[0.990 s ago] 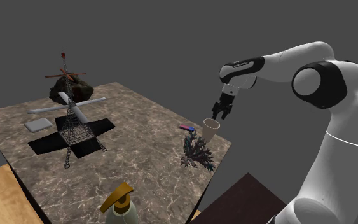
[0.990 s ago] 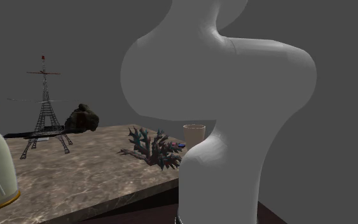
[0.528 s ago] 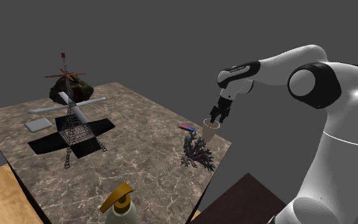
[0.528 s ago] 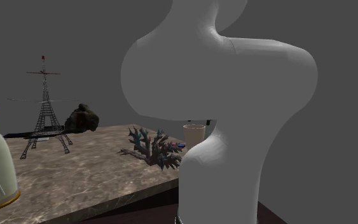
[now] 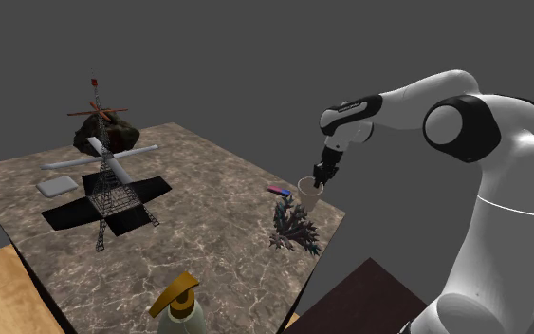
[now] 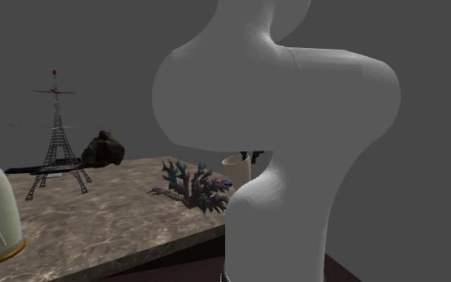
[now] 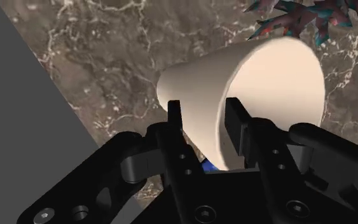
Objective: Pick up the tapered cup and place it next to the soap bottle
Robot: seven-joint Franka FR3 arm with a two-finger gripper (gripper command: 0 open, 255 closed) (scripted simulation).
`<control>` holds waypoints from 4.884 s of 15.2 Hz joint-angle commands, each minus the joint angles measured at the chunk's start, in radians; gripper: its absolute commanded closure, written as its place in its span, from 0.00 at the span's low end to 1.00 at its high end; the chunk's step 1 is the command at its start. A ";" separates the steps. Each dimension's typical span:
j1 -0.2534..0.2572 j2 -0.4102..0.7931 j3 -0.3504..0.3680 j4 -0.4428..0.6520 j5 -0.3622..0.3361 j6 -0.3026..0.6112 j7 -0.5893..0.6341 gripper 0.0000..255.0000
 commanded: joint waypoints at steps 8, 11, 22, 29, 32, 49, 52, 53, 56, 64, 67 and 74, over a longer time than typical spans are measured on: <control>-0.029 0.055 0.007 -0.015 -0.007 0.144 -0.092 1.00; -0.063 0.028 0.043 -0.006 -0.036 0.116 -0.071 1.00; -0.077 -0.046 0.054 0.047 -0.074 -0.004 -0.036 1.00; -0.066 -0.080 0.038 0.096 -0.086 -0.086 -0.022 1.00; -0.062 -0.092 0.033 0.120 -0.090 -0.122 -0.016 1.00; -0.049 -0.125 0.008 0.304 -0.103 -0.337 0.012 1.00; -0.048 -0.124 0.004 0.346 -0.103 -0.377 0.015 1.00; -0.048 -0.123 0.003 0.361 -0.103 -0.391 0.017 1.00; -0.047 -0.118 -0.003 0.407 -0.101 -0.433 0.020 1.00; -0.050 -0.093 -0.015 0.549 -0.092 -0.551 0.027 1.00; -0.051 -0.077 -0.022 0.612 -0.085 -0.599 0.030 1.00; -0.009 -0.112 -0.024 0.619 -0.090 -0.636 0.074 1.00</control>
